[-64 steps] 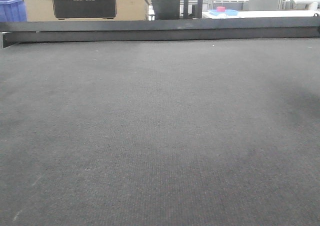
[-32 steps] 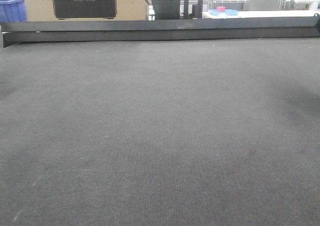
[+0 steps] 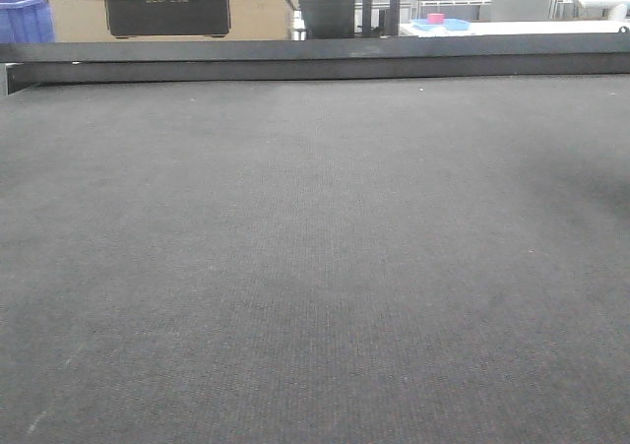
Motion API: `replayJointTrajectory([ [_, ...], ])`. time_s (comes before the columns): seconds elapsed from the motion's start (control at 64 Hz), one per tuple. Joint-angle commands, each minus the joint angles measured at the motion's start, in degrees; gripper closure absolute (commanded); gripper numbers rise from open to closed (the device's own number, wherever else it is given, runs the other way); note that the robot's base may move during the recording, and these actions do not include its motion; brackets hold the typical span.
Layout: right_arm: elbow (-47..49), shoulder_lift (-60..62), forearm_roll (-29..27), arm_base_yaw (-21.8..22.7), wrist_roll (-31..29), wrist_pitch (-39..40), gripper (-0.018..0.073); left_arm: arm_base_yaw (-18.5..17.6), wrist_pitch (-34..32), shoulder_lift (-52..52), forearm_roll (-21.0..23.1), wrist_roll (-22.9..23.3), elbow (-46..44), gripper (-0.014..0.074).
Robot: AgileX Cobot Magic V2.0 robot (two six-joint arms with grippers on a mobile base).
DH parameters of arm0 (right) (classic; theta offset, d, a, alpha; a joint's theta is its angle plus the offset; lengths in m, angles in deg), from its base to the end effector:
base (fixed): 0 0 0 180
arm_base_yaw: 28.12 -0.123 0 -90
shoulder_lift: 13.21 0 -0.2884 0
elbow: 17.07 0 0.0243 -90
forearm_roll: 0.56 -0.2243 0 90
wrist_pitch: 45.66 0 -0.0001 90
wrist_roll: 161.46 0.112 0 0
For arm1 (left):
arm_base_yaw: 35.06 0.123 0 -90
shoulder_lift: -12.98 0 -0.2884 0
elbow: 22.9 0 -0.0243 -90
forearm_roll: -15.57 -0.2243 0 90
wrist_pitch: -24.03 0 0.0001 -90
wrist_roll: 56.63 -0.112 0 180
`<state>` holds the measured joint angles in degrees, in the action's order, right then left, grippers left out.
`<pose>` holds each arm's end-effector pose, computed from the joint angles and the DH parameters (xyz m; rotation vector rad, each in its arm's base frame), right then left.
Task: Place valve from conveyor to right shelf box
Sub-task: 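Lower the left gripper onto the second valve, close and lift, then drive the base away from the conveyor holding both valves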
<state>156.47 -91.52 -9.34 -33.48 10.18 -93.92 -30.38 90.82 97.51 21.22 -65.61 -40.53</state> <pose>0.2422 0.0355 0.3745 -0.2162 2.3050 0.1576 0.2500 0.0103 0.4435 0.0872 2.3260 -0.0057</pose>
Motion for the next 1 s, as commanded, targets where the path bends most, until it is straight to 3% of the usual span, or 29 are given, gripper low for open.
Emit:
replayJointTrajectory([
  [0.0, 1.13, 3.52, 0.04, 0.06, -0.2, 2.24, 0.0713, -0.41, -2.16, -3.74, -1.11, 0.54, -0.54, 0.0708],
  [0.281, -1.36, 12.12, 0.04, 0.06, -0.2, 2.94, 0.0713, -0.41, -7.99, -13.22, -1.35, 0.54, 9.9, 0.0708],
  [0.516, -12.57, 20.0, 0.04, 0.06, -0.2, 9.83, 0.0713, -0.41, -19.08, -22.11, -1.35, 0.54, 24.69, 0.0708],
  [0.656, -17.87, 24.92, 0.04, 0.06, -0.2, 13.09, 0.0713, -0.41, -22.22, -26.38, -1.35, 0.54, 30.71, 0.0708],
  [0.812, -18.49, 27.94, 0.04, 0.06, -0.2, 14.54, 0.0713, -0.41, -25.12, -29.06, -1.1, 0.54, 33.27, 0.0708],
  [0.984, -18.39, 28.52, 0.04, 0.06, -0.2, 17.77, 0.0713, -3.06, -27.33, -29.19, -1.1, 0.54, 33.37, 0.0708],
])
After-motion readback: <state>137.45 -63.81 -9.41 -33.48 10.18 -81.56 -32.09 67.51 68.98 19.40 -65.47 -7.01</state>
